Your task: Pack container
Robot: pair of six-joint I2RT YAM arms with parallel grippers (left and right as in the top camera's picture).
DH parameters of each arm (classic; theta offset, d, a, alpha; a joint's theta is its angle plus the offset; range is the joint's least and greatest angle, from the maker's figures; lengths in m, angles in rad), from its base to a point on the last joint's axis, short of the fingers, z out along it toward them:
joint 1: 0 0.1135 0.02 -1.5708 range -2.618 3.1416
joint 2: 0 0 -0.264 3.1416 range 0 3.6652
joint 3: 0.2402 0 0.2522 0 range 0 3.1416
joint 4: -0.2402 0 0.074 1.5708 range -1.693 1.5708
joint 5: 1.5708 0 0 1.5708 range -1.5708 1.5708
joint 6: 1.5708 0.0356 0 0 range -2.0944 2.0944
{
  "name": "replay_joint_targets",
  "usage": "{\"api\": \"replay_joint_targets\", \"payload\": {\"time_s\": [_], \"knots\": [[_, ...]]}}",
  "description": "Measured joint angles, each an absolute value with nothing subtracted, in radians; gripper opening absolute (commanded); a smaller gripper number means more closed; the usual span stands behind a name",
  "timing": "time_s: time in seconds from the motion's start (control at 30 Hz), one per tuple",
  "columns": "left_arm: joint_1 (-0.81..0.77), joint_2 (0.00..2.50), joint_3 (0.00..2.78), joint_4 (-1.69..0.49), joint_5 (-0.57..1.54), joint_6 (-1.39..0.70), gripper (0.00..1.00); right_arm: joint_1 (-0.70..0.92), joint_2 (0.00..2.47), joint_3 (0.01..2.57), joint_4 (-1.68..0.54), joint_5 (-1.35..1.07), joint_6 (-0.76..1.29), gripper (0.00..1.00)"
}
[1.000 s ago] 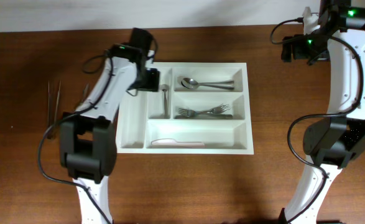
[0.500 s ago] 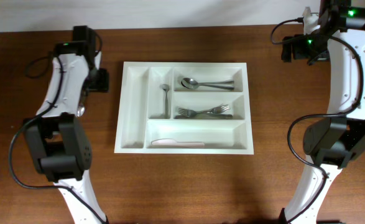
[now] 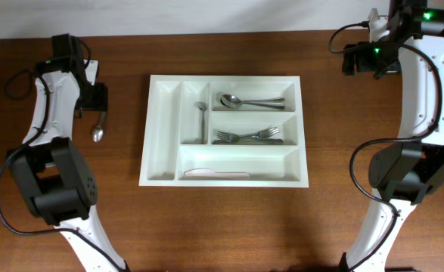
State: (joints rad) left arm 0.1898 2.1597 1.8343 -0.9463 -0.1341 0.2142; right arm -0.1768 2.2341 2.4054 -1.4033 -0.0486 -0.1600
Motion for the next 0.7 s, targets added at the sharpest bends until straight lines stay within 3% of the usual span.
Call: {"api": "replay_joint_targets", "payload": {"time_s": [0.7], "knots": [[0.191, 2.154, 1.541, -0.690, -0.103, 0.225, 0.55, -0.177, 2.234, 2.405, -1.403, -0.049, -0.160, 0.99]]}}
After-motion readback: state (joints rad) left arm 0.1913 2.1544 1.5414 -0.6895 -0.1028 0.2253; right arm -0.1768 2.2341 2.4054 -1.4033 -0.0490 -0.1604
